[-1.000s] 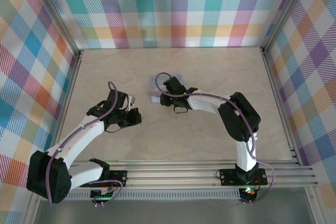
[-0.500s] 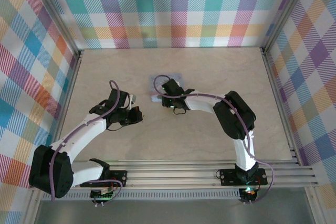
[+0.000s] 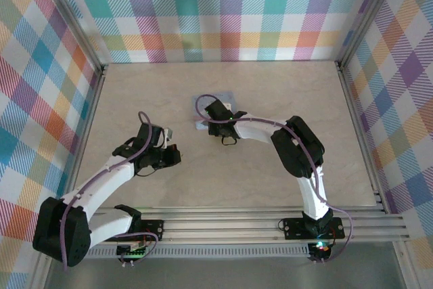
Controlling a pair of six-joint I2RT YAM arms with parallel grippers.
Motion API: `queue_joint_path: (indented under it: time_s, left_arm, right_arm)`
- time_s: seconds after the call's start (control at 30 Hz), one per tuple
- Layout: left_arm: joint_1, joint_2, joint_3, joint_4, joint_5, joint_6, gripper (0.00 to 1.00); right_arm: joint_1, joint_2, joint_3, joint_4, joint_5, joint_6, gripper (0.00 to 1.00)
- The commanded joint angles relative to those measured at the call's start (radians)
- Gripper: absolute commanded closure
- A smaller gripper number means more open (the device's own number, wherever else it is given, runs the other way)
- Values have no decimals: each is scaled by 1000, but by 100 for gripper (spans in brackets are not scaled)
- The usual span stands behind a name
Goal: Unlock a padlock with a key
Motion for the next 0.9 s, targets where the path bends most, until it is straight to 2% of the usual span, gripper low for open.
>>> queue_joint_path:
  time_s: [0.0,0.6,0.87]
  left_arm:
    - [14,-46,-47,16,-23,-18,100]
    - [14,-157,-108,-8,-45,-57,100]
    - [13,-169,-116,-16,-45,-62,100]
  right_arm:
    - [9,24,44,-33,32,7,50]
    - [35,69,74,-3,64,-10,46]
    - [36,87,90,-7,83,-29,51]
